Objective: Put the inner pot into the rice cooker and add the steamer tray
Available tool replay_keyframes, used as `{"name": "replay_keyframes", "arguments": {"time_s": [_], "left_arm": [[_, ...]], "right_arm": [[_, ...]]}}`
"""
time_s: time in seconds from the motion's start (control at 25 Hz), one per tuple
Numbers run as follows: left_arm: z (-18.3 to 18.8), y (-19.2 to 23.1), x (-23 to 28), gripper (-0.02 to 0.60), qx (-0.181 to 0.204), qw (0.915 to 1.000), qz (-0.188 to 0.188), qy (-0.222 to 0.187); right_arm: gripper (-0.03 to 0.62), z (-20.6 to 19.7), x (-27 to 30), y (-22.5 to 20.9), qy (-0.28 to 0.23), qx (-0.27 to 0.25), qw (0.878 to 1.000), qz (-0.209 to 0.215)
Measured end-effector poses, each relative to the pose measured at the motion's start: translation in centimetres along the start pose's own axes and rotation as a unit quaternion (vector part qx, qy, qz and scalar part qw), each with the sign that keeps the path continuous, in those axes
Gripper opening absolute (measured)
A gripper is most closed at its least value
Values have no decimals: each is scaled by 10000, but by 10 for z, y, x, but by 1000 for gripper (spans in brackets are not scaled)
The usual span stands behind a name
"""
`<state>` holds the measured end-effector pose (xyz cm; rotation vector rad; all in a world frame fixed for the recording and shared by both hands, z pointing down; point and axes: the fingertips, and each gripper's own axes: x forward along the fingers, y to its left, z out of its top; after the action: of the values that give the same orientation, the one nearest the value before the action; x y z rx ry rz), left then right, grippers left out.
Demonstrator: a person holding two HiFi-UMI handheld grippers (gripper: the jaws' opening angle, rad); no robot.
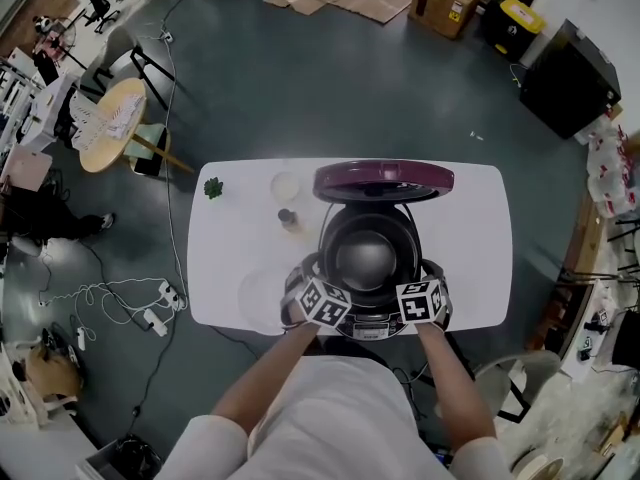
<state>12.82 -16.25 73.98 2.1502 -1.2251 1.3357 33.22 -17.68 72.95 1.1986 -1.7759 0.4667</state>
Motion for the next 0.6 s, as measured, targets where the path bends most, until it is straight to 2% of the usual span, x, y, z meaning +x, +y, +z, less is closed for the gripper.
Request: {"name": "replay_keyframes", "arguments": {"time_s": [0.32,0.6], "left_arm": [[0,1,-31,265,-537,9972,-153,-495],[-7,9,-62,258,-772,9926,-127,-924]], "right_arm": [[152,7,-30,12,-433,131,9989,149],[151,25,-55,38,-814,189,9960,326]]}}
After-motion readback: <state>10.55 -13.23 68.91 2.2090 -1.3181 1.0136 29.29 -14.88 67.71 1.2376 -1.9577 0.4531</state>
